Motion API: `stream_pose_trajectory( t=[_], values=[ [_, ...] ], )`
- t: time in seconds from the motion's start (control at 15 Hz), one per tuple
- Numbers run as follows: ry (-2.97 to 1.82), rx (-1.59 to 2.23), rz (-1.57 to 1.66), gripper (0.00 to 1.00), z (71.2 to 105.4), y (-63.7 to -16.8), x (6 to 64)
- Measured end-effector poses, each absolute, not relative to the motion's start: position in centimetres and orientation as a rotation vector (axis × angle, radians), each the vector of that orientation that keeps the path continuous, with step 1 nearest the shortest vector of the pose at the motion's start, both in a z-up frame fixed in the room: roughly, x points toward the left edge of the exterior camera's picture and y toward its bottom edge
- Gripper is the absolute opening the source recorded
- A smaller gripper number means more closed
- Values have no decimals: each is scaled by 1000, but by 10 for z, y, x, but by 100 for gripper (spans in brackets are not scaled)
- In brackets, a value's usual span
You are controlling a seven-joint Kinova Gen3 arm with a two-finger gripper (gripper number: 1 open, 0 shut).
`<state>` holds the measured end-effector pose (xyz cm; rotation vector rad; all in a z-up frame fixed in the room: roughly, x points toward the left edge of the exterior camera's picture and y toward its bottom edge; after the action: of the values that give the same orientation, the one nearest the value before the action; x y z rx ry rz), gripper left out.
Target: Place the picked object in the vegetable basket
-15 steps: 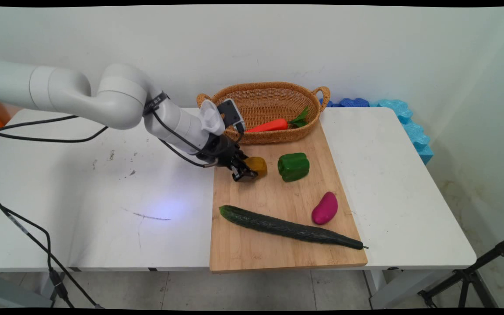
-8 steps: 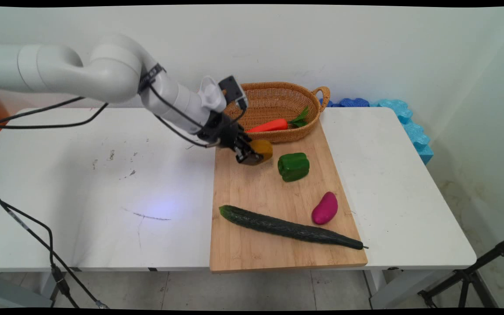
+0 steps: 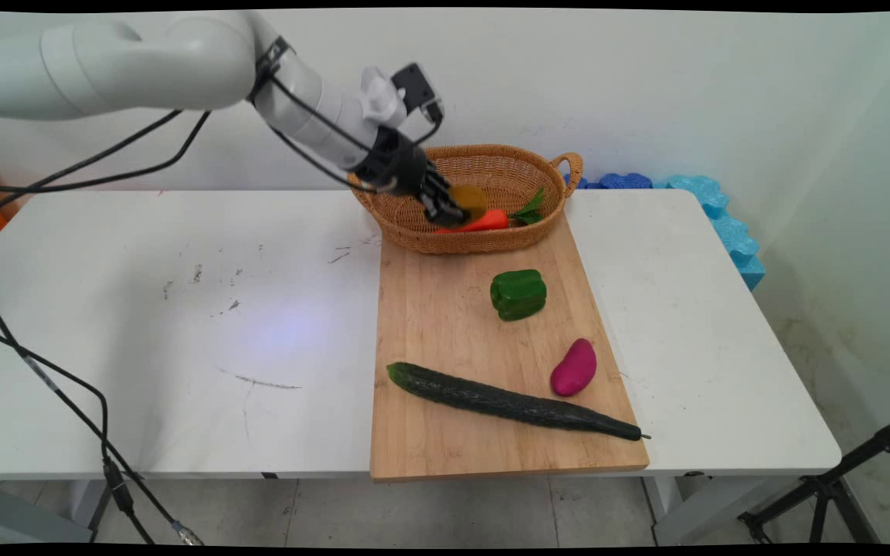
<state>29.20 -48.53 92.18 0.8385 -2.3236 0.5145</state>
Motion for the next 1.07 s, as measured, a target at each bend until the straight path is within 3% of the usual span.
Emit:
stream_pose_trajectory(
  t=[0.47, 1.07],
  values=[
    [-2349, 854, 625, 0, 920, -539, 320],
    [-2420, 850, 636, 0, 866, -587, 343]
  ],
)
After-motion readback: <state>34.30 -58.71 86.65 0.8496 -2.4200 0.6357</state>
